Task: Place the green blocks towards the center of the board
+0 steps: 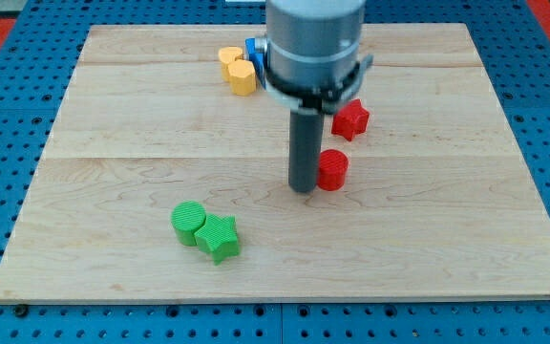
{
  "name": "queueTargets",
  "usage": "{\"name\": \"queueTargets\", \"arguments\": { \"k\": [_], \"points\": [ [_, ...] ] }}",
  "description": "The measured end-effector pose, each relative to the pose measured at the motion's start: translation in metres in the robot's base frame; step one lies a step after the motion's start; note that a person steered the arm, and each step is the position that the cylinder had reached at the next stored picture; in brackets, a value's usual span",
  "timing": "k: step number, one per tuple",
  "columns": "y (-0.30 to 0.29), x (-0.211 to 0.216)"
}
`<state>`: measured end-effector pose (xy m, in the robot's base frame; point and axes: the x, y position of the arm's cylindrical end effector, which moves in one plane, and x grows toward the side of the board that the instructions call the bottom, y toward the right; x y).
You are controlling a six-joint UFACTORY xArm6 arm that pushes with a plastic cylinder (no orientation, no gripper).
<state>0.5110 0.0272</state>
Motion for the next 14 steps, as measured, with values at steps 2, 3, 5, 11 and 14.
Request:
{"name": "queueTargets", "arguments": {
  "k": [2,3,5,11,14],
  "points": [
    [-0.073,0.07],
    [-0.087,0.086],
    [-0.174,0.029],
    [-0.086,-0.006],
    [-0.051,-0.02]
  ]
}}
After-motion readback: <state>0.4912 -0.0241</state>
